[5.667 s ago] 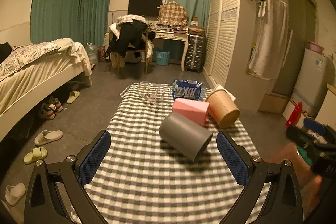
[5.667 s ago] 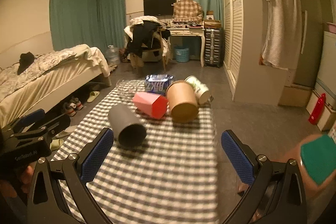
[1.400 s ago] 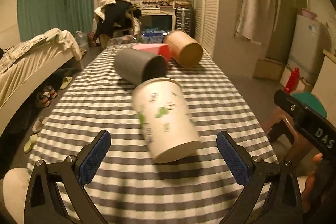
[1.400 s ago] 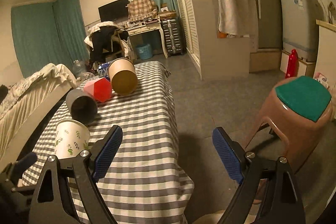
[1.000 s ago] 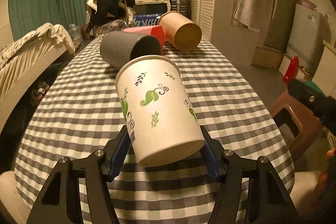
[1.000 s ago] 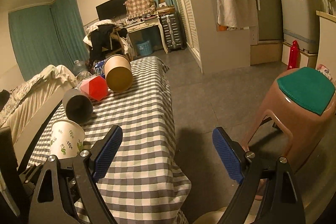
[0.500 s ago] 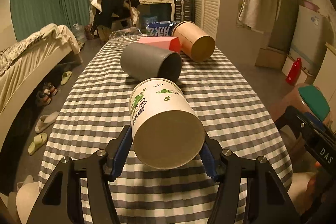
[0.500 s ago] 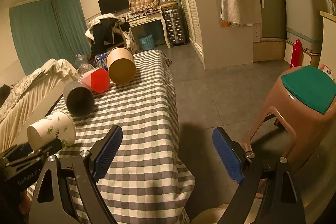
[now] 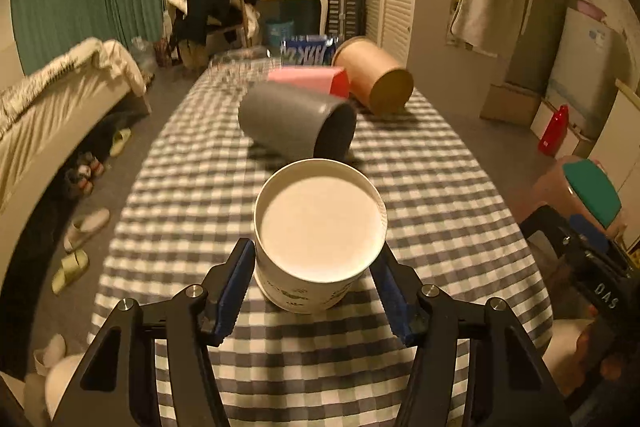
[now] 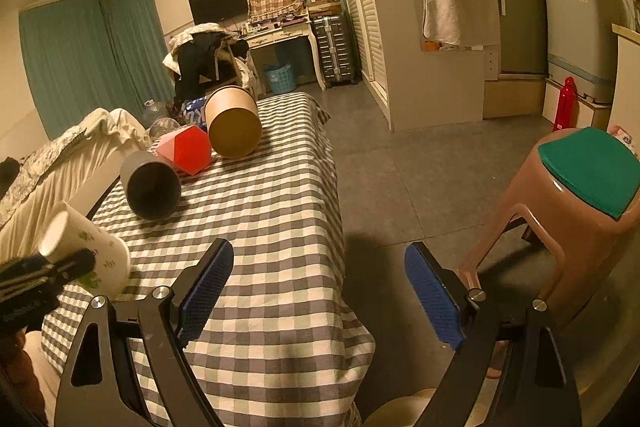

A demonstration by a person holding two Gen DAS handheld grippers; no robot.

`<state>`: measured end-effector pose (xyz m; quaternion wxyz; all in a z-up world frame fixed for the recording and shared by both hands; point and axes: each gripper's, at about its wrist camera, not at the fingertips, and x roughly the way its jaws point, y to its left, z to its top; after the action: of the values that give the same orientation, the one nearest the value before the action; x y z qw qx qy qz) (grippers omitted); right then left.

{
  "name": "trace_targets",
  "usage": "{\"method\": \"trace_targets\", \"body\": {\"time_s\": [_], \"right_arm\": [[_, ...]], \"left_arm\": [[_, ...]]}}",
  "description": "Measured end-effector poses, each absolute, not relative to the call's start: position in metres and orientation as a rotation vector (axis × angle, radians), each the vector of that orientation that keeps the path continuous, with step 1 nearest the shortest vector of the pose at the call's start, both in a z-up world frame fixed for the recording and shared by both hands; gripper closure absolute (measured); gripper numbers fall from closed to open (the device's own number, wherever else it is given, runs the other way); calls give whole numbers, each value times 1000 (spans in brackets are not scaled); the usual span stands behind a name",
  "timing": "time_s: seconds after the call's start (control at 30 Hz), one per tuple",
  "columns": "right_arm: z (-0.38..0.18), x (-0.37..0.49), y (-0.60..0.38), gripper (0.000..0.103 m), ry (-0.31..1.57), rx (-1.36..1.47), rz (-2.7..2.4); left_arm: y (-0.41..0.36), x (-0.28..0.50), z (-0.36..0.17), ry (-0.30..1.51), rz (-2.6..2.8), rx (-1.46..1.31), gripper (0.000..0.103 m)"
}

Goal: Flip cup upside down
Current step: 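Grasp the white cup with the left gripper and stand it upright, then open the left gripper and withdraw from the upright cup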

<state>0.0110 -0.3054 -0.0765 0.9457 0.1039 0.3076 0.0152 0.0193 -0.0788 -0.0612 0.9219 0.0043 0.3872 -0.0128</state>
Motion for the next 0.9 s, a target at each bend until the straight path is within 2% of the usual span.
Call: {"method": "trace_targets", "body": {"time_s": [0.4, 0.9], "right_arm": [[-76, 11, -291, 15, 619, 178, 44], [-80, 19, -279, 15, 639, 137, 40]], "left_arm": [[-78, 40, -51, 750, -68, -5, 43], [-84, 65, -68, 759, -87, 1, 43]]}}
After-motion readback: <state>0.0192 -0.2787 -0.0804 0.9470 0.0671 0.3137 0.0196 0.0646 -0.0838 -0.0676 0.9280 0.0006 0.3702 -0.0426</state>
